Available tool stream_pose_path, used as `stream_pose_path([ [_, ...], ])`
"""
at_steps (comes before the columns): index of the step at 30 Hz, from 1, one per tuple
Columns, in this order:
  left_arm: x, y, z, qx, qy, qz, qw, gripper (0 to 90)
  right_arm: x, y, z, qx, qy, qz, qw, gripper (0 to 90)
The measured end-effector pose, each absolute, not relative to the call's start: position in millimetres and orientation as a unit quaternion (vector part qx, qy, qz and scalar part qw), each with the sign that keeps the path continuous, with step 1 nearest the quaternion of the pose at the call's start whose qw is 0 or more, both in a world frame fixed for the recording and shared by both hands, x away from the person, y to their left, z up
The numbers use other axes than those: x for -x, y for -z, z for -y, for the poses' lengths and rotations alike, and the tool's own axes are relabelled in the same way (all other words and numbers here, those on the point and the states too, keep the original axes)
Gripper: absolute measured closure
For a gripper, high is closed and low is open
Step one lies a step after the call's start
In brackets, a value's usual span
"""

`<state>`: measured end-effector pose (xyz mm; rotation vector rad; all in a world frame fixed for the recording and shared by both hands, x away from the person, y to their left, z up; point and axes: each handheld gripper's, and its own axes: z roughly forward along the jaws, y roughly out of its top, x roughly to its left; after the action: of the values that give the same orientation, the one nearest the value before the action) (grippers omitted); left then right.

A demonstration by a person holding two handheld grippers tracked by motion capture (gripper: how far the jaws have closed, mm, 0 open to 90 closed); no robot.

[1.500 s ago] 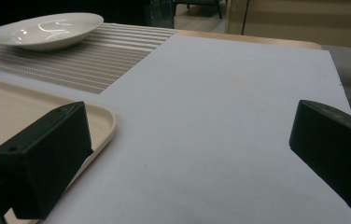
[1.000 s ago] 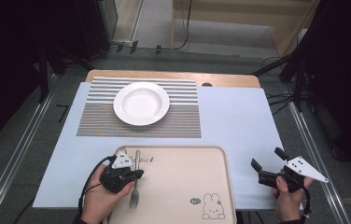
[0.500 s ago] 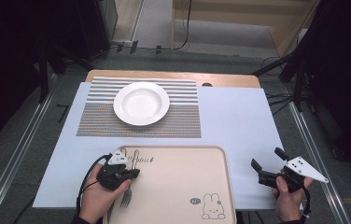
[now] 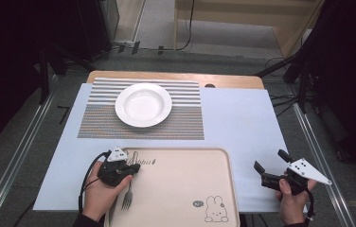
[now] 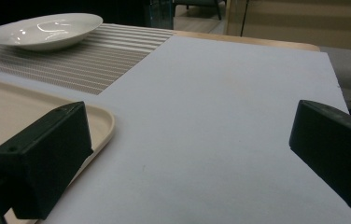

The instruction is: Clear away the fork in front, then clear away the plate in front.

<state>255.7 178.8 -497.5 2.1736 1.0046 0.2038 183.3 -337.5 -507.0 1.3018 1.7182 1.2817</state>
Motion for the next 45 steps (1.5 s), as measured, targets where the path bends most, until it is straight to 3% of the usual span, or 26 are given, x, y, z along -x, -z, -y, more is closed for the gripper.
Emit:
stream_pose_path([
  [2, -254.9, 494.7, -181.8, -0.839, -0.079, -0.382, 0.379, 82.4, -182.7, 506.6, 336.8, -0.491, -0.486, -0.653, 0.313, 0.0],
  [7, -257.6, 485.5, -190.8, -0.822, -0.075, -0.384, 0.414, 66.4, -181.3, 506.0, 336.9, -0.49, -0.485, -0.652, 0.316, 0.0],
  [14, -262.1, 473.8, -192.4, -0.818, -0.059, -0.373, 0.434, 23.8, -180.4, 505.6, 337.3, -0.491, -0.486, -0.649, 0.319, 0.0],
  [17, -264.1, 470.2, -193.5, -0.811, -0.059, -0.377, 0.444, 12.7, -179.8, 505.2, 336.3, -0.49, -0.486, -0.65, 0.319, 0.0],
  [19, -266.4, 468.5, -195.4, -0.808, -0.048, -0.376, 0.451, 0.0, -179.8, 505.0, 335.9, -0.49, -0.485, -0.65, 0.32, 0.0],
  [37, -300.0, 444.6, -210.0, -0.794, -0.113, -0.387, 0.455, 0.0, -182.8, 504.7, 332.3, -0.485, -0.483, -0.654, 0.322, 0.0],
  [45, -321.1, 440.7, -214.0, -0.786, -0.111, -0.402, 0.457, 0.0, -184.3, 504.9, 330.5, -0.479, -0.483, -0.658, 0.323, 0.0],
])
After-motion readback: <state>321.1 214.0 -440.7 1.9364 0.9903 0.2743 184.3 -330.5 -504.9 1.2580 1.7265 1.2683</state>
